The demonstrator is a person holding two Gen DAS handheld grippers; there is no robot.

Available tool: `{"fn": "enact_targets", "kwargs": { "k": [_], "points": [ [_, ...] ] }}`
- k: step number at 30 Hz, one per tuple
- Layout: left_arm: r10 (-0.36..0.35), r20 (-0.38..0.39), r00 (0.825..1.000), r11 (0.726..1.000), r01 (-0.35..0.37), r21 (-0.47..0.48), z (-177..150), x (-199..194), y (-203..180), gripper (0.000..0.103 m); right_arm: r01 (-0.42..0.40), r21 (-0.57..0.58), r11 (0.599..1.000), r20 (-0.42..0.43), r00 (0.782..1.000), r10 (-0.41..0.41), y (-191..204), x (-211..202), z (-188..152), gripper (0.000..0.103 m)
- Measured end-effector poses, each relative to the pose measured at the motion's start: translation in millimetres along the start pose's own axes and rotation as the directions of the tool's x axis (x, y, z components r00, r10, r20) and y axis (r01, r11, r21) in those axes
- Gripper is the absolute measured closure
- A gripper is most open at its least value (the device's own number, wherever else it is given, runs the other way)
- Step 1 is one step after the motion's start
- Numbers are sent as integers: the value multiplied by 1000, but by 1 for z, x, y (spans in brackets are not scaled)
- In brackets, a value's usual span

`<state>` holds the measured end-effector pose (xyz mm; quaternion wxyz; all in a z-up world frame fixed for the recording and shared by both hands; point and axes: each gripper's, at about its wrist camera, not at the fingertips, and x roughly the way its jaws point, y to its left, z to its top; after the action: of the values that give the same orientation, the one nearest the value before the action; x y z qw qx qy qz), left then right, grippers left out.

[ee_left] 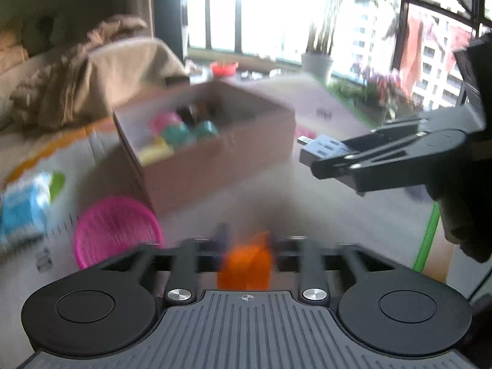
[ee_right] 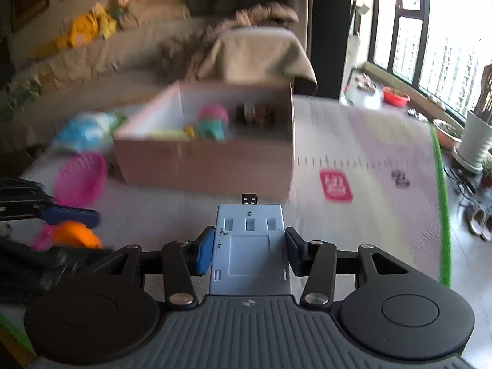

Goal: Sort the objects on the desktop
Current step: 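Drop the white case into the pink box with the right gripper while the left drops the orange cup in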

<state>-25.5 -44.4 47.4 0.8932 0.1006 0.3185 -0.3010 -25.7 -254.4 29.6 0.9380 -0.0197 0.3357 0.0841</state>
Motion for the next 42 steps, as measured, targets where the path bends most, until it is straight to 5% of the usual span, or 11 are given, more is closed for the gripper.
{"fn": "enact_targets", "kwargs": {
  "k": [6, 10, 12, 18, 25, 31, 37, 42],
  "points": [
    [80, 105, 991, 997, -81, 5, 44, -1, 15, 82, -11, 32, 999, 161, 987, 6, -17, -39, 45, 56],
    [94, 121, 988, 996, -93, -15, 41, -7, 21, 78, 12, 38, 999, 194, 981, -19, -23, -43, 60, 56],
    [94, 102, 990, 995, -91, -31, 31, -10, 26, 55, 1, 42, 999, 186, 983, -9, -24, -39, 62, 56],
    [103, -13, 995, 995, -103, -13, -10, -7, 21, 23, -14, 57, 998, 154, 988, 5, -17, -23, 61, 56],
    [137, -82, 987, 991, -137, 8, -21, 21, 21, 27, -22, 35, 999, 121, 992, 17, -8, -21, 50, 56],
    [137, -97, 986, 990, -138, 5, -20, 26, 22, 54, -14, 35, 999, 85, 996, 11, -14, -25, 39, 56],
    [131, -92, 987, 991, -133, -6, -20, 15, 19, 56, -10, 49, 999, 63, 998, 7, -20, -26, 34, 56],
    [99, 5, 995, 995, -99, 5, 11, -6, 21, 55, -36, 19, 999, 113, 993, 33, -15, -29, 54, 56]
  ]
}}
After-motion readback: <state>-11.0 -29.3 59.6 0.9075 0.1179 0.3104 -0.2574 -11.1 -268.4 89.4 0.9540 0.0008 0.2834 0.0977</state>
